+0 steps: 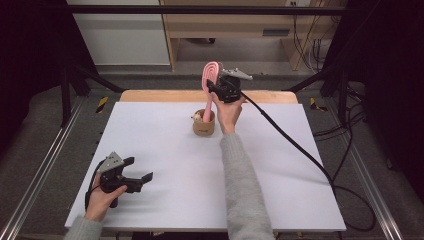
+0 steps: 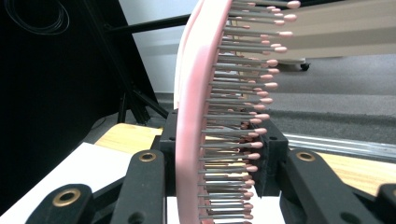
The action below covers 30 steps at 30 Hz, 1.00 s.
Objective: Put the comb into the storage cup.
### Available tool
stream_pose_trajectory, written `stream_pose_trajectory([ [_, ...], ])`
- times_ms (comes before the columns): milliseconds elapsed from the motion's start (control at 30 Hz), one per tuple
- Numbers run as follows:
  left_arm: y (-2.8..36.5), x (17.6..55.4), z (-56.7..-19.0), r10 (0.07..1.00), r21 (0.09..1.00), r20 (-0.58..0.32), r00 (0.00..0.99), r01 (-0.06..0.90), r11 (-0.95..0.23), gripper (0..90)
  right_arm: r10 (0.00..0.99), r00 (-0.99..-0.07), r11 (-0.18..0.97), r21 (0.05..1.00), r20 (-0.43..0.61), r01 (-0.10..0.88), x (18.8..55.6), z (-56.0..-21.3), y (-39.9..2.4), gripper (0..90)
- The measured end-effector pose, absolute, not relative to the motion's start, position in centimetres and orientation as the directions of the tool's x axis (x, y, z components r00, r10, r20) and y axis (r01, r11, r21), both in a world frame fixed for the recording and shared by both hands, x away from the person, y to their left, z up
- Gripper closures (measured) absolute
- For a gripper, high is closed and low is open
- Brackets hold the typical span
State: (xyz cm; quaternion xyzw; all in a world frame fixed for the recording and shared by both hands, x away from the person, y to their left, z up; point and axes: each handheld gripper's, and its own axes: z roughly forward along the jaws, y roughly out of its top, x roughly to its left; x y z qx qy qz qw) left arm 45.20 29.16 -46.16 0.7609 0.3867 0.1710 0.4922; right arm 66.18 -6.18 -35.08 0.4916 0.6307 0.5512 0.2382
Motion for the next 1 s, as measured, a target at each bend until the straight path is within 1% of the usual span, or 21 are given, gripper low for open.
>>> stream_pose_trajectory([
  [600,29.1,45.2,-46.2,0.755,0.881,-0.120,0.645,0.420,-0.219,0.5,0.886,-0.405,-0.064,0.926,0.225,0.373,65.8,-36.4,-5.2,63.6],
  [1000,29.1,45.2,-46.2,0.756,0.880,-0.119,0.643,0.420,-0.219,0.5,0.888,-0.393,-0.071,0.915,0.239,0.396,65.6,-37.5,-6.0,63.5],
])
